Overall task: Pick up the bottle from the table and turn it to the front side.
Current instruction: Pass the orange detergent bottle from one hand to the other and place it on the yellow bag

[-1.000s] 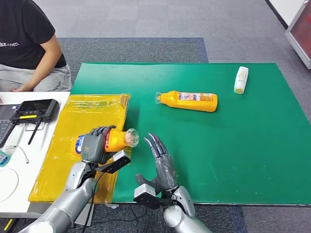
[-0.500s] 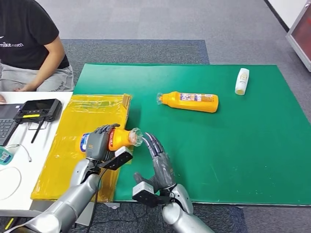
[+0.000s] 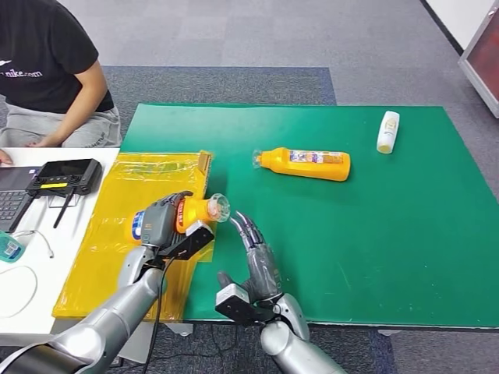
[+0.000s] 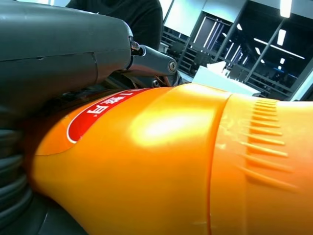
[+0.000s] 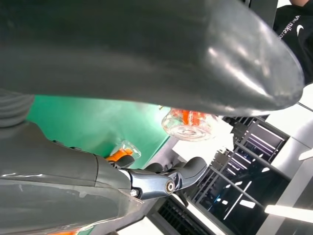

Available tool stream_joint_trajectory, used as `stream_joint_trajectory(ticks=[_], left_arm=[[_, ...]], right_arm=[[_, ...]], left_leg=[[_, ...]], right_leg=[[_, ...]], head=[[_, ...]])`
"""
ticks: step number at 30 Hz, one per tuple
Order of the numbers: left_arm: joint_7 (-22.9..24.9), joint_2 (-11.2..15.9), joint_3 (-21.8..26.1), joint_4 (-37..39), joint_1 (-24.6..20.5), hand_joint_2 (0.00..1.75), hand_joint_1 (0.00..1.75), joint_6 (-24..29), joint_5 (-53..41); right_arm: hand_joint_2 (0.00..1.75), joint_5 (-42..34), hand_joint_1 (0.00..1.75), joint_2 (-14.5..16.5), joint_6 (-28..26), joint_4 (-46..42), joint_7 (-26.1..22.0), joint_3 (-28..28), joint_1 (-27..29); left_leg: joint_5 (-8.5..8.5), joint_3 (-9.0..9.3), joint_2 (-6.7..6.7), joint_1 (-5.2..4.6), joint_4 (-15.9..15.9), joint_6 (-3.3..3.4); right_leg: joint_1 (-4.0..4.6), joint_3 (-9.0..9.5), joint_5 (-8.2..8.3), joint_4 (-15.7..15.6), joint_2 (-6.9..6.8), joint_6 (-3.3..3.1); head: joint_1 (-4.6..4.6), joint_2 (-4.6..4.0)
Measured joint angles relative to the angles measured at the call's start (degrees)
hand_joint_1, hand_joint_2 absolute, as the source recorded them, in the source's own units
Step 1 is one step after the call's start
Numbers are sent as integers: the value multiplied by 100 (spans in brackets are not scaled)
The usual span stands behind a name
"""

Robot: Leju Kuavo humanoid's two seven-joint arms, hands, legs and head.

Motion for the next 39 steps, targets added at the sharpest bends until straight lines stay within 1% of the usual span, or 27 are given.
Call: stream_joint_trajectory(ticks=[12,23,28,35,36,39], left_arm=[[4,-54,-17,142,-74,175,175,-9,-7],[9,-73,-23,219,-100,175,175,-94,-31],[17,-74,-55,285,-120,175,175,-221,-47],[48,-82,-66,314,-136,175,175,-264,-55],[50,-84,-67,317,-137,175,174,-266,-55],[65,-85,-69,336,-151,175,165,-276,-55]], right_arm=[[0,-2,0,46,24,184,-13,0,-17],[0,-1,0,79,42,329,-31,0,-65],[0,11,0,171,35,484,-53,0,-87],[0,15,0,186,35,552,-54,0,-99],[0,15,0,186,36,557,-54,0,-101],[0,15,0,187,37,576,-55,0,-112]], left_leg=[[2,0,0,0,0,-2],[2,0,0,-2,0,-1],[2,7,0,-2,-1,-1],[1,15,0,-4,-2,0],[1,16,0,-5,-2,0],[0,18,0,-5,-2,1]], right_leg=[[-1,0,2,0,0,1],[-2,1,2,0,0,1],[-3,8,1,0,0,0],[-5,16,1,0,0,0],[-5,16,1,0,0,0],[-5,18,1,0,0,1]], head=[[0,0],[0,0],[0,0],[0,0],[0,0],[1,0]])
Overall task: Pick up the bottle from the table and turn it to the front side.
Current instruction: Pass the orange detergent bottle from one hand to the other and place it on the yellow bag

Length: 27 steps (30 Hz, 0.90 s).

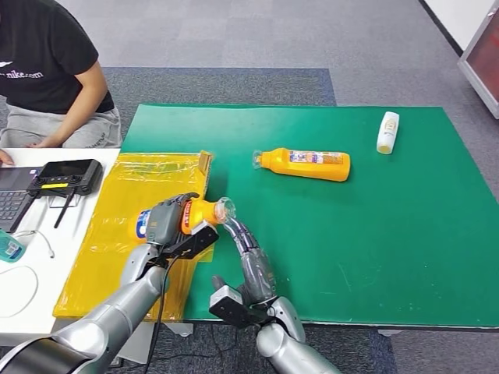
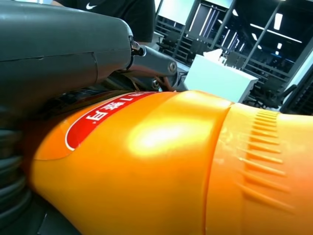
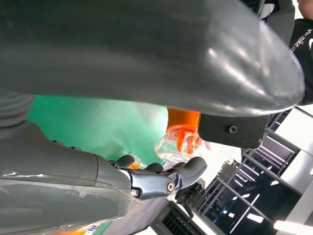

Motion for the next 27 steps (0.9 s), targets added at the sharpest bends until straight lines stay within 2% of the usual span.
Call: stream_joint_trajectory(ticks=[8,12,16,18,20,27], left_arm=[[74,-6,-25,53,-58,175,156,-84,27],[135,-12,-38,72,-84,175,157,-95,44],[233,-37,-46,140,-142,175,137,-136,72],[267,-43,-49,163,-167,175,148,-160,91],[287,-46,-51,183,-187,175,168,-191,107],[419,-50,-95,249,-248,175,175,-315,37]], right_arm=[[0,-2,0,14,0,59,-9,0,-61],[0,-21,0,16,0,84,-17,0,-68],[0,-47,0,27,-14,109,-34,0,-68],[0,-63,0,35,-20,111,-39,0,-68],[0,-72,0,39,-23,111,-40,0,-67],[0,-103,0,46,-24,111,-40,0,-61]], left_leg=[[-5,4,0,-1,-1,4],[-4,9,0,-1,-1,4],[-7,15,0,-2,-1,6],[-9,20,0,-3,-1,6],[-11,24,0,-3,-2,6],[-34,67,0,-4,-3,7]], right_leg=[[-1,9,-5,0,0,-2],[-1,11,-5,0,0,-2],[-3,22,-8,0,0,3],[-4,26,-11,0,0,6],[-4,31,-19,0,0,1],[-4,72,-47,0,0,-12]], head=[[-1,0],[-1,1],[-1,0],[-1,0],[-1,0],[-1,0]])
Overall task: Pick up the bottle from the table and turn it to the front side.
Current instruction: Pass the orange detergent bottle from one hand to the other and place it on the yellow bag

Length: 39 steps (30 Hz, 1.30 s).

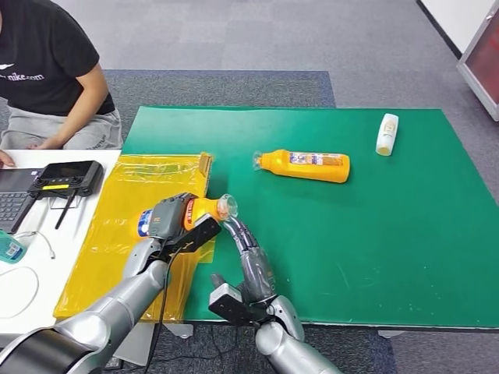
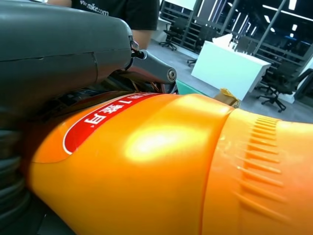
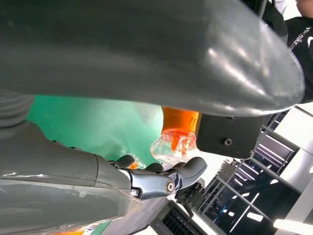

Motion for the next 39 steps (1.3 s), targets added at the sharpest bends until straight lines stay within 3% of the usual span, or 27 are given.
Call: stream_joint_trajectory(ticks=[18,29,39], left_arm=[[354,-64,-56,113,-168,175,175,-566,-31],[785,-151,-177,191,-347,175,175,-1016,-200],[847,-179,-407,298,-244,175,175,-991,-562]], right_arm=[[0,-122,0,50,-7,-11,37,-23,-132],[0,-168,0,154,-154,-22,10,-96,-242],[0,1232,0,237,-393,-777,-163,-1451,74]], left_leg=[[-75,150,-19,-1,-6,8],[-62,121,-59,-10,-6,10],[-112,212,-58,-13,-8,16]], right_leg=[[-2,124,-100,0,-22,13],[-10,120,-81,1,-64,39],[-13,219,-129,1,-63,37]], head=[[0,0],[0,0],[0,0]])
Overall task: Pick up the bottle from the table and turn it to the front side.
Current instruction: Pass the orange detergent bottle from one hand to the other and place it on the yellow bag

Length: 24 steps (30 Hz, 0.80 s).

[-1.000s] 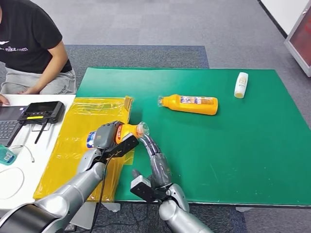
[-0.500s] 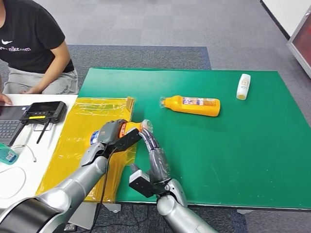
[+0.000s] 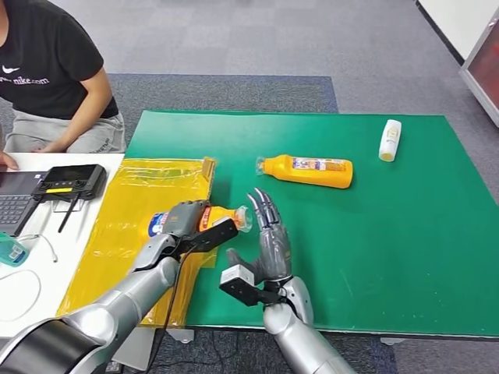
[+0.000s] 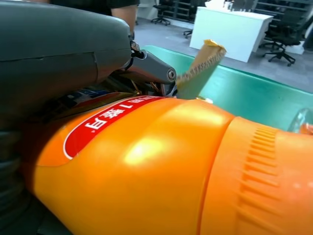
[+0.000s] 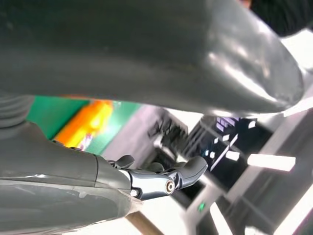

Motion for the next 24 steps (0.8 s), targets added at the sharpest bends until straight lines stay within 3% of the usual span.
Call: stream_joint_trajectory(ticks=[7,24], left_arm=[[19,-41,-163,20,46,175,175,6,-131],[220,-104,-320,32,-16,175,174,-203,-233]], right_arm=[[0,-40,0,15,0,-279,-1,-291,68],[0,-858,0,44,0,-95,-3,-135,-46]], left_leg=[[-40,68,-2,-1,-3,6],[-21,8,-7,-18,-3,22]], right_leg=[[-1,46,-49,1,-3,5],[-19,7,-29,2,-9,26]], head=[[1,0],[0,0]])
